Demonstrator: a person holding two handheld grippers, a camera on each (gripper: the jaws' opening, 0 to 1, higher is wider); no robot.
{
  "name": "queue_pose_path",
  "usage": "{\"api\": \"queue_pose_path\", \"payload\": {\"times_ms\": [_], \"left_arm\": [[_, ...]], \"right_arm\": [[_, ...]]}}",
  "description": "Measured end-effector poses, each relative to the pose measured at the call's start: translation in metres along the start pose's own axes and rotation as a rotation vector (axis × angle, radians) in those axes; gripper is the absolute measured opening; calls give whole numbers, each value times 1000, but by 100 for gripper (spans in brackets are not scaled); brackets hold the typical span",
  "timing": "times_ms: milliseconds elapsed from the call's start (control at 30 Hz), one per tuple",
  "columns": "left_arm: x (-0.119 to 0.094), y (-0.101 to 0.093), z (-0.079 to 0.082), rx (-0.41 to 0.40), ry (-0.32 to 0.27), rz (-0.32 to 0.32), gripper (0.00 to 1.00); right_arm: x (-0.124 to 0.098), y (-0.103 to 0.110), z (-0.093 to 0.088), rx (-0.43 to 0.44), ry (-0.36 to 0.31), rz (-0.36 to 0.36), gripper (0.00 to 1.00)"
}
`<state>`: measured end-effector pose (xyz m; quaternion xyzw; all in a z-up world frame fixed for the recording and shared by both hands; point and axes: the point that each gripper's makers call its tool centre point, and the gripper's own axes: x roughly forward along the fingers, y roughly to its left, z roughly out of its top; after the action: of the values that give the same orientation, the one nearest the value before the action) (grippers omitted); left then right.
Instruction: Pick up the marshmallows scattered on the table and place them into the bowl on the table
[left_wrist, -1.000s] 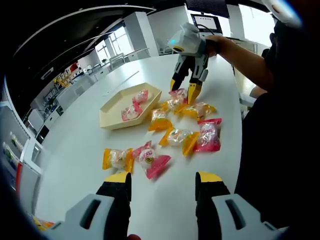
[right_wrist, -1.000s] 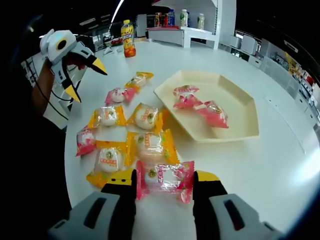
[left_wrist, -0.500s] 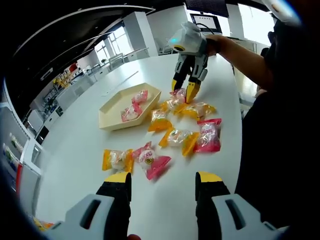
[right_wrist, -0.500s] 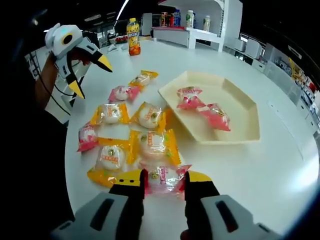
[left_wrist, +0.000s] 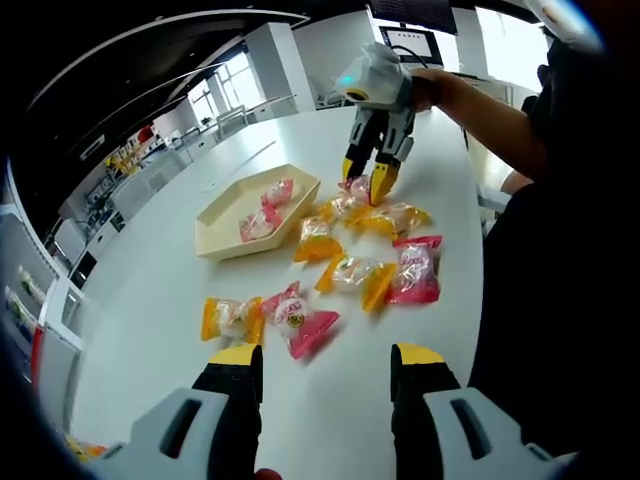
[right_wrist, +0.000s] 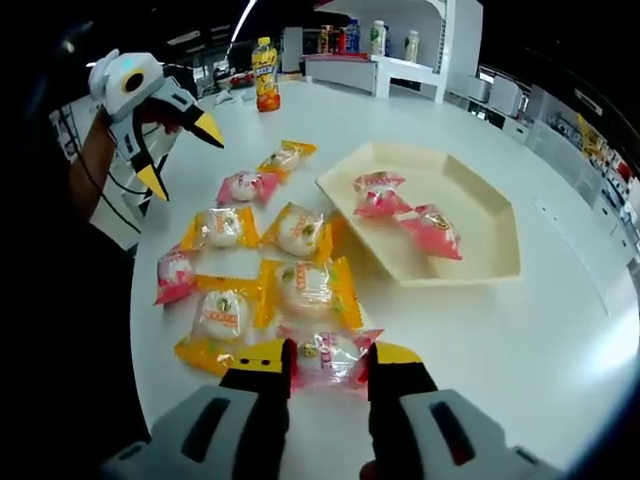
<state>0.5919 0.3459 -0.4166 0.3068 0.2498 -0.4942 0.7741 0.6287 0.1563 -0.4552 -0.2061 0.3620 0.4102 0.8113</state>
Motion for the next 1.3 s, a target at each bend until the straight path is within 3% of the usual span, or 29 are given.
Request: {"api": "queue_pose_path", "payload": {"times_ms": [1300], "left_arm": [[1, -3, -1, 9, -1, -8, 50]], "right_arm": [[-5, -6, 3, -18, -17, -9, 27]]}}
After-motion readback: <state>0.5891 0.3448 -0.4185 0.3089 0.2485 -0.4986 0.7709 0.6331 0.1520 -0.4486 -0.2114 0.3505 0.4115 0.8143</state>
